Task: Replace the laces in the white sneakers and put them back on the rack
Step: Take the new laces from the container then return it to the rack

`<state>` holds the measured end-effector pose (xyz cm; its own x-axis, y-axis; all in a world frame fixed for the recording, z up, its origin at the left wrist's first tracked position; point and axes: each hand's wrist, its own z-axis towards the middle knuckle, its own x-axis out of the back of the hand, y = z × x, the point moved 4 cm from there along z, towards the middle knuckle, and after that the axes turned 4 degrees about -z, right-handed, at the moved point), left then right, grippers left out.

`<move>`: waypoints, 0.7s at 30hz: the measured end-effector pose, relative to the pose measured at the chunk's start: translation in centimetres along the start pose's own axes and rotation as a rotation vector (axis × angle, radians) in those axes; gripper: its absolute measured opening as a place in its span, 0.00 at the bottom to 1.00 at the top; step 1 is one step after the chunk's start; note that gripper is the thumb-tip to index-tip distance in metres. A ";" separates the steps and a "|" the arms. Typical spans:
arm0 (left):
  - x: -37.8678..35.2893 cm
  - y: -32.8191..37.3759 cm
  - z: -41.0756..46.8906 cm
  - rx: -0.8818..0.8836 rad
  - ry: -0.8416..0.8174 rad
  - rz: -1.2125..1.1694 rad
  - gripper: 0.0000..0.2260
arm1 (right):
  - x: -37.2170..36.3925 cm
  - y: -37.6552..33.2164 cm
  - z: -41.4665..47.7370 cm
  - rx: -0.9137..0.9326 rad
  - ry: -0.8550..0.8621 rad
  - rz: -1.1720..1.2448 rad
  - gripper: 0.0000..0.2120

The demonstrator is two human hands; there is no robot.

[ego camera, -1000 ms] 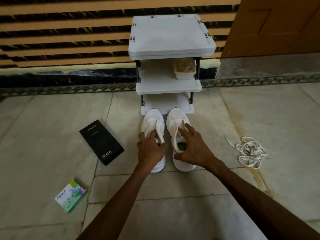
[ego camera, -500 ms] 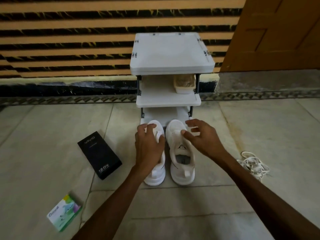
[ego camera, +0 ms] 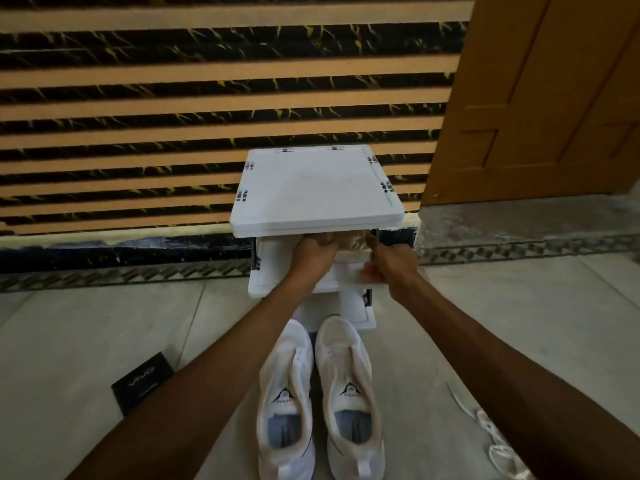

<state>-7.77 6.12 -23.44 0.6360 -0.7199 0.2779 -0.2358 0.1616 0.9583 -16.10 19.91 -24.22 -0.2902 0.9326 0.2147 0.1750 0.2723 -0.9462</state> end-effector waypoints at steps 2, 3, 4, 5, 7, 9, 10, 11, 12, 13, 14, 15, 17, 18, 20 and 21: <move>-0.8 -0.8 1.7 0.053 0.013 -0.033 0.19 | -0.9 0.4 1.3 -0.033 0.020 -0.002 0.17; -1.0 -1.2 2.2 0.065 0.025 -0.047 0.18 | -1.3 0.7 1.8 -0.049 0.023 0.014 0.15; -1.2 -1.6 2.6 0.077 0.039 -0.067 0.17 | -1.7 0.9 2.1 -0.064 0.029 0.026 0.13; -1.4 -1.9 2.9 0.089 0.052 -0.096 0.16 | -1.8 1.1 2.4 -0.069 0.043 0.029 0.12; -1.4 -2.5 3.2 0.118 0.058 -0.162 0.16 | -1.5 1.2 2.4 -0.048 0.065 0.018 0.10; -1.2 -3.0 2.9 0.117 0.048 -0.218 0.19 | -0.6 1.6 1.7 0.012 0.055 0.004 0.10; -0.9 -3.0 2.6 0.097 0.042 -0.248 0.21 | 0.1 1.8 0.9 0.040 0.024 -0.001 0.09; -0.7 -2.8 1.9 0.068 0.028 -0.277 0.21 | 0.9 2.3 0.1 0.058 -0.021 0.010 0.08; -0.4 -2.5 1.3 0.033 0.001 -0.299 0.21 | 1.8 2.7 -0.9 0.065 -0.076 0.024 0.05; -0.2 -2.1 0.1 0.012 -0.053 -0.300 0.20 | 3.0 3.3 -2.1 0.070 -0.119 0.035 0.04; -0.1 -1.7 -1.0 0.008 -0.121 -0.291 0.19 | 4.2 3.8 -3.1 0.082 -0.151 0.030 0.04; -0.1 -1.5 -2.1 0.018 -0.209 -0.262 0.19 | 5.2 4.4 -3.9 0.094 -0.175 0.017 0.05; -0.9 -1.6 -4.7 0.043 -0.441 -0.142 0.16 | 7.0 5.7 -5.2 0.119 -0.203 -0.030 0.06; -1.9 -1.9 -6.4 0.051 -0.556 -0.072 0.15 | 7.9 6.5 -5.9 0.129 -0.194 -0.053 0.06; -3.5 -3.0 -8.9 0.019 -0.637 0.021 0.12 | 9.0 7.5 -6.5 0.164 -0.140 -0.126 0.05; -4.4 -3.5 -10.0 -0.010 -0.624 0.047 0.10 | 9.5 7.9 -6.9 0.183 -0.114 -0.176 0.04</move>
<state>-2.36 15.47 -27.33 0.0751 -0.9701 0.2309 -0.2439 0.2067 0.9475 -10.95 32.58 -27.96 -0.4069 0.8392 0.3607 -0.0577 0.3705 -0.9270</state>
